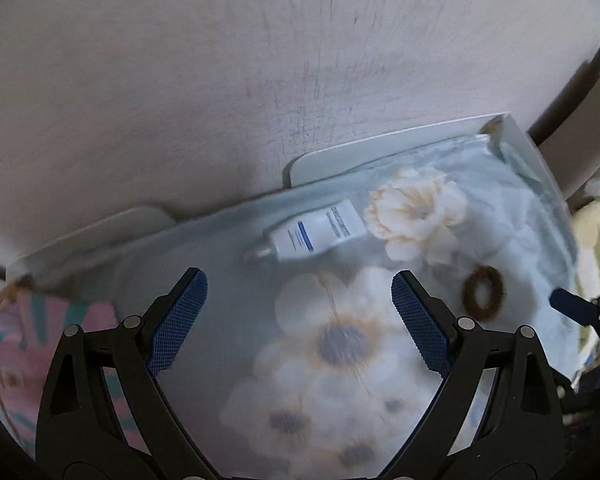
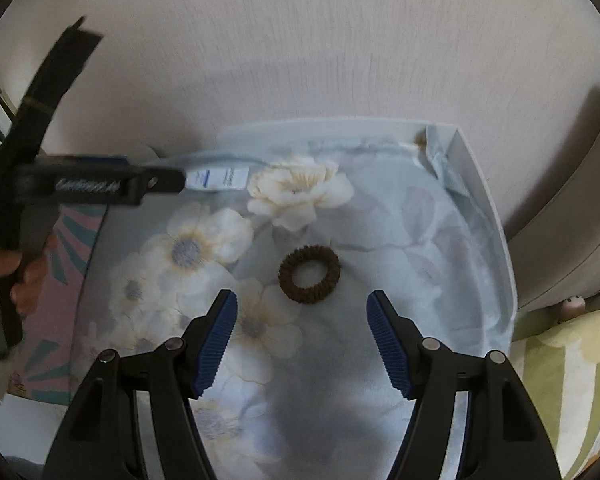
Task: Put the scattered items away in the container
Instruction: 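Move both open tools back to the remaining table items, then grasp the white DECORTE tube with left tool while right tool grasps brown scrunchie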
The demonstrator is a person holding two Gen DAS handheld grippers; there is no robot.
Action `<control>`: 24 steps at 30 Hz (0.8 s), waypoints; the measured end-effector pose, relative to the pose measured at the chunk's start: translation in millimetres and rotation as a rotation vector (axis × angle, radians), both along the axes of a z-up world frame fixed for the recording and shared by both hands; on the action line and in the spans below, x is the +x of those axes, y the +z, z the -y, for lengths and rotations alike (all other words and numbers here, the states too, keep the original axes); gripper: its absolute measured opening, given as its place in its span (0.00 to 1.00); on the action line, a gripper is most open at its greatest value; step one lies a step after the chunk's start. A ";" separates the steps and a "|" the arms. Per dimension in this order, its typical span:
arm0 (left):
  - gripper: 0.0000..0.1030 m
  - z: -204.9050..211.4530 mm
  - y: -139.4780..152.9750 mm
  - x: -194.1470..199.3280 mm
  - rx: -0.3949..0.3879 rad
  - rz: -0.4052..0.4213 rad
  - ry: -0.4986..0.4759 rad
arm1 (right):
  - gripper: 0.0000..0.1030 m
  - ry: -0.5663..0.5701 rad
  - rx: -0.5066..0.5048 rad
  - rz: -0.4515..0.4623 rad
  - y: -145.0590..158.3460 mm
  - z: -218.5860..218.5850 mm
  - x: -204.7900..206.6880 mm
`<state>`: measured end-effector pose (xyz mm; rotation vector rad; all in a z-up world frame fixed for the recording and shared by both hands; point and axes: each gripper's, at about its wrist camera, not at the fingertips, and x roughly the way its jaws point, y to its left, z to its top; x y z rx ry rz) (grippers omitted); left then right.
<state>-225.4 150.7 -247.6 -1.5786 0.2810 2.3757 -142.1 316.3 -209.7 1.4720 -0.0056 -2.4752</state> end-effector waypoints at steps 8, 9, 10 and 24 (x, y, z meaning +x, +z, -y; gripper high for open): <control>0.91 -12.2 -29.9 -14.5 -0.043 -0.021 -0.082 | 0.61 0.007 -0.034 0.025 -21.8 -5.0 -10.3; 0.91 -14.0 -32.2 -14.0 -0.049 -0.026 -0.093 | 0.61 0.008 -0.036 0.028 -23.7 -5.6 -11.6; 0.91 -15.6 -34.2 -13.5 -0.054 -0.030 -0.101 | 0.61 0.007 -0.036 0.030 -25.6 -5.2 -12.9; 0.60 -28.8 -42.0 -0.7 -0.052 -0.033 -0.178 | 0.61 0.015 -0.049 0.039 -36.8 -3.8 -18.9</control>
